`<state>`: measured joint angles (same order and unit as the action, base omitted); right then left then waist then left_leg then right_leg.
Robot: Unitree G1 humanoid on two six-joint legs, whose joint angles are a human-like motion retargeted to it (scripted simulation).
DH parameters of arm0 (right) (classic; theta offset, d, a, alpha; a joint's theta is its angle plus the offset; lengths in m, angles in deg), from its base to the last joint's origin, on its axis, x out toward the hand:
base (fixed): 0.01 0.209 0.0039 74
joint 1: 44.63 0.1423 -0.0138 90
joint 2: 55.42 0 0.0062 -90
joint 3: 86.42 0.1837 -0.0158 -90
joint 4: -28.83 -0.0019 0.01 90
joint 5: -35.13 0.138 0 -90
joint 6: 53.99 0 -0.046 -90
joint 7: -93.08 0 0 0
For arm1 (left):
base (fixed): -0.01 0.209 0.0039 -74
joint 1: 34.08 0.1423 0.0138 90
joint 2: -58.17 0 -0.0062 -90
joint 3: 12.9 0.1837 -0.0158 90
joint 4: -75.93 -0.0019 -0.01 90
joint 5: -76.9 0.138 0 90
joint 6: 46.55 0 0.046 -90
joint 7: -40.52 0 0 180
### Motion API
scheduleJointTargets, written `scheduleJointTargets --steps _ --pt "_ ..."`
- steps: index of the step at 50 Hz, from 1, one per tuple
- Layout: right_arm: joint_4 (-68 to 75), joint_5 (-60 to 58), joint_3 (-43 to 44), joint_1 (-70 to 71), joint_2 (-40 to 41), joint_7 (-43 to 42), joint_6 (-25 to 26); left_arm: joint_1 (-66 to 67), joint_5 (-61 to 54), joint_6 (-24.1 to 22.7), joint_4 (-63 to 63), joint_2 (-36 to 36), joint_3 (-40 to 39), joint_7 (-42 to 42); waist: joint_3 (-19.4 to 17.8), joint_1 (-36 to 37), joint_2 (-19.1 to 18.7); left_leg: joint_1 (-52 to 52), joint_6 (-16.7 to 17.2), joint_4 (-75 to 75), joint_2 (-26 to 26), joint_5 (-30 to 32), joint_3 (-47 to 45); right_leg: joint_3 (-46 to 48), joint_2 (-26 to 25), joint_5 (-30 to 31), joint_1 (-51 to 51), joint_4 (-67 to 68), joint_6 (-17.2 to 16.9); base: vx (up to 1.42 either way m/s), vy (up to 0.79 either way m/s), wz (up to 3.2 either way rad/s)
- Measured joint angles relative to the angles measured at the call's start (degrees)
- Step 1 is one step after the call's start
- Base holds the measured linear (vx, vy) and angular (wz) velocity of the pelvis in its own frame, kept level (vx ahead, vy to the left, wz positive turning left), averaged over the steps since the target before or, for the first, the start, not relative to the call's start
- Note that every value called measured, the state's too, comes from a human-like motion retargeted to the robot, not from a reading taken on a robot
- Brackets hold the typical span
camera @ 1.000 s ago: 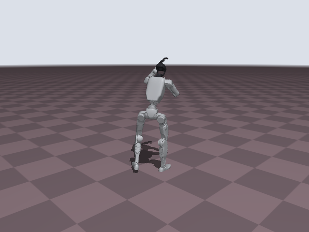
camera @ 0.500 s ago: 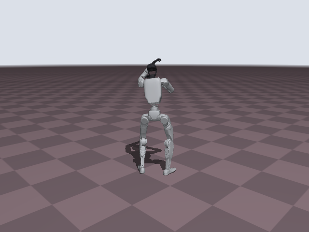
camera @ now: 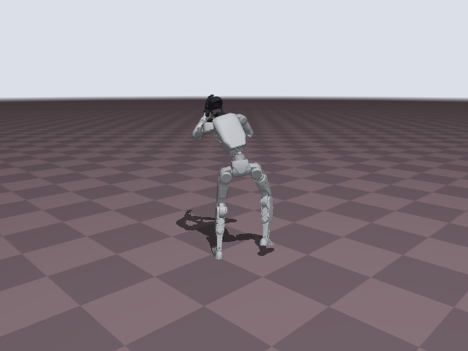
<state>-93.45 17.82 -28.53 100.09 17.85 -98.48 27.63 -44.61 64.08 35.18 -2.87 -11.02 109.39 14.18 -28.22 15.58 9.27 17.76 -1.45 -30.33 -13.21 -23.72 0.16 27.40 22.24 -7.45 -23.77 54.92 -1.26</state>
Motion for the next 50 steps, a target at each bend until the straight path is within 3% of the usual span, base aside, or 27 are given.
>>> scheduleJointTargets --steps 3,7,12,16,18,20,23,28,30,33,35,37,38,40,43,45,50 --pt "-0.2 0.0 1.3 -4.4 -2.3 -4.9 -0.7 10.6 3.0 -3.3 4.5 0.5 -3.2 -6.0 -1.1 -0.6 -0.8 3.5 1.9 3.7 0.1 2.3 4.4 0.1 0.9 -2.6 -2.6 -7.4 -0.3 -0.07 -0.25 1.25" --pt "-0.5 -2.0 3.0 -7.9 -5.7 -9.7 -0.3 23.4 3.9 -5.8 9.8 -1.8 -8.8 -6.7 -1.6 -2.3 -2.3 8.1 4.1 8.8 0.9 5.2 9.1 1.7 3.0 -2.6 -3.3 -25.1 -1.3 -0.07 -0.31 1.31" --pt "-0.5 -2.9 3.0 -11.0 -10.5 -14.2 0.4 32.7 4.9 -8.1 15.4 -6.4 -11.7 -6.9 -1.6 -5.8 -4.4 13.1 6.3 11.4 4.3 6.6 12.2 3.0 8.7 -0.2 -3.6 -44.4 -6.4 -0.05 -0.38 1.26" --pt "0.5 -0.6 3.1 -17.0 -13.5 -15.2 -0.4 36.5 9.8 -8.1 18.4 -9.3 -12.6 -7.3 -1.6 -8.6 -7.1 15.0 7.8 9.0 7.2 5.3 12.1 4.4 14.3 4.9 -4.3 -49.4 -12.5 0.00 -0.40 0.68" --pt "0.1 0.7 4.7 -22.3 -14.3 -14.8 -1.6 38.4 14.7 -6.3 19.6 -9.6 -13.5 -7.1 -1.6 -9.6 -9.0 14.7 8.7 6.5 7.2 3.9 10.9 3.9 15.8 7.1 -4.6 -49.0 -13.0 0.06 -0.38 -0.25" --pt "0.2 2.6 4.9 -27.0 -13.8 -12.9 -2.3 39.8 15.3 -4.8 21.1 -9.5 -14.6 -7.7 -1.6 -11.1 -10.5 13.6 6.2 3.5 7.0 3.2 8.9 0.5 16.6 12.1 -6.1 -47.6 -8.4 0.13 -0.35 -0.93" --pt "0.1 5.1 4.0 -32.8 -11.3 -10.4 -3.1 41.1 15.8 -2.0 23.5 -6.9 -16.1 -6.9 -1.6 -15.9 -11.6 8.9 3.6 -0.1 5.0 1.9 3.7 -6.3 15.4 15.4 -7.4 -45.4 -7.8 0.20 -0.33 -1.65" --pt "-2.8 9.6 1.1 -37.2 -11.6 -7.1 -3.7 30.1 18.9 6.6 22.7 6.1 -11.6 -5.0 -0.6 -30.7 -13.1 -4.9 -1.3 -2.9 -2.1 0.6 -8.5 -15.9 6.7 11.2 -5.6 -43.7 -8.6 0.33 -0.25 -2.49" --pt "-4.6 13.1 -0.3 -38.5 -14.0 -6.3 -3.1 16.8 21.4 13.1 11.8 13.7 -3.3 -0.1 4.5 -37.8 -14.5 -8.0 -2.4 -3.3 -4.2 1.0 -13.4 -18.3 2.7 10.4 -5.8 -46.0 -9.7 0.44 -0.18 -2.45" --pt "-5.2 18.9 -1.0 -39.4 -16.4 -7.3 -2.0 -13.1 23.3 19.9 -28.8 18.6 29.2 3.6 12.3 -46.6 -17.7 -9.4 -3.7 -4.3 -4.3 2.5 -16.5 -21.8 -1.9 11.3 -6.6 -51.2 -10.0 0.47 -0.14 -2.19" --pt "-4.2 21.1 -0.5 -40.3 -17.2 -8.0 -2.4 -23.7 25.4 19.0 -58.6 15.7 47.9 15.4 15.0 -50.8 -20.7 -10.3 -4.2 -5.4 -3.0 4.1 -15.8 -24.6 -4.6 12.1 -6.1 -54.5 -9.8 0.47 -0.10 -2.14" --pt "-3.4 20.0 1.3 -43.0 -17.4 -9.2 -2.6 -22.4 28.4 13.8 -76.3 14.0 47.9 30.1 16.1 -53.1 -24.3 -10.9 -4.3 -7.5 -0.8 6.0 -13.1 -28.0 -6.9 12.4 -5.3 -56.8 -9.3 0.46 -0.05 -2.15" --pt "-3.3 18.8 2.3 -44.4 -15.9 -10.5 -2.5 -22.4 28.0 12.0 -80.2 14.2 47.9 31.5 16.1 -54.1 -24.9 -10.9 -4.3 -8.8 0.8 7.0 -11.3 -30.0 -7.9 12.5 -5.0 -57.7 -8.7 0.43 -0.01 -2.18" --pt "-3.8 15.3 4.5 -47.5 -12.5 -14.7 -1.5 -21.5 19.6 10.6 -76.4 17.1 47.9 20.8 15.3 -54.6 -25.5 -10.4 -3.9 -12.0 4.7 8.7 -7.2 -34.2 -9.9 12.3 -4.6 -58.8 -6.4 0.40 0.03 -2.20" --pt "-3.8 9.0 4.7 -48.4 -5.2 -17.6 3.2 -14.6 -1.2 6.0 -51.4 21.9 40.9 0.6 12.4 -52.8 -23.7 -9.2 -2.7 -16.9 12.1 8.0 -2.9 -40.3 -11.2 12.2 -3.3 -59.0 -5.2 0.34 0.09 -2.01" --pt "-2.7 5.3 4.0 -46.6 -2.8 -14.9 6.6 -7.5 1.0 4.7 -36.7 22.7 33.8 -4.4 10.5 -50.1 -23.5 -7.3 -2.6 -20.0 14.5 5.2 -4.0 -44.3 -11.9 11.4 -2.9 -58.1 -4.0 0.26 0.11 -1.75" --pt "1.8 2.6 -5.0 -31.2 -3.4 3.4 8.9 0.4 24.3 12.1 -20.7 17.7 23.1 -2.8 7.8 -47.7 -24.5 -1.0 -7.0 -19.9 13.4 -3.4 -14.1 -49.4 -10.2 11.1 -1.8 -56.6 -6.1 0.22 0.15 -0.83"
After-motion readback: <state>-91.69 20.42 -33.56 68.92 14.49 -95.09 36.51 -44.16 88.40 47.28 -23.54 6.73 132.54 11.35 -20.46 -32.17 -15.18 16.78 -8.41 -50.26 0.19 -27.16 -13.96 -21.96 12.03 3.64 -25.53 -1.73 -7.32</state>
